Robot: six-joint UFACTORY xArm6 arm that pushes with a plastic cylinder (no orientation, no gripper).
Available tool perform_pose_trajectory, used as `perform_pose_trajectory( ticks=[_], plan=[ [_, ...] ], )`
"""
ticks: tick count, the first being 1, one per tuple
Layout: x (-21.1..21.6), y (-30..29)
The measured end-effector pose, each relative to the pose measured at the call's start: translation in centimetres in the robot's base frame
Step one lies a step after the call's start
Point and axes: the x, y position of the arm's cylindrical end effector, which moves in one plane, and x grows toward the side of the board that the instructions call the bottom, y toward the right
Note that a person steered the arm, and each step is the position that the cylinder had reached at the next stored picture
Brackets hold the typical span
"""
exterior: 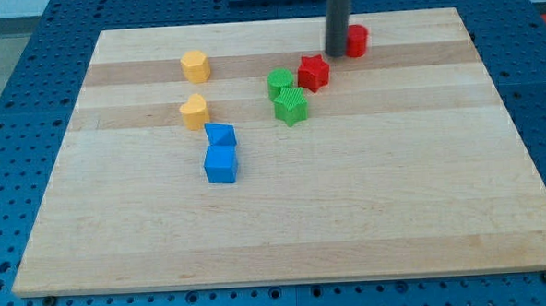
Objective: Move the red star closer to the red circle
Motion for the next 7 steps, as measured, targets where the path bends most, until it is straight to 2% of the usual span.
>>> perform_pose_trajectory(
  ticks=[2, 4, 5, 7],
  plan=[
    [-1.3, 7.7],
    [-2.0, 9.3],
    [-0.1, 5.8],
    [0.5, -7.7]
  ],
)
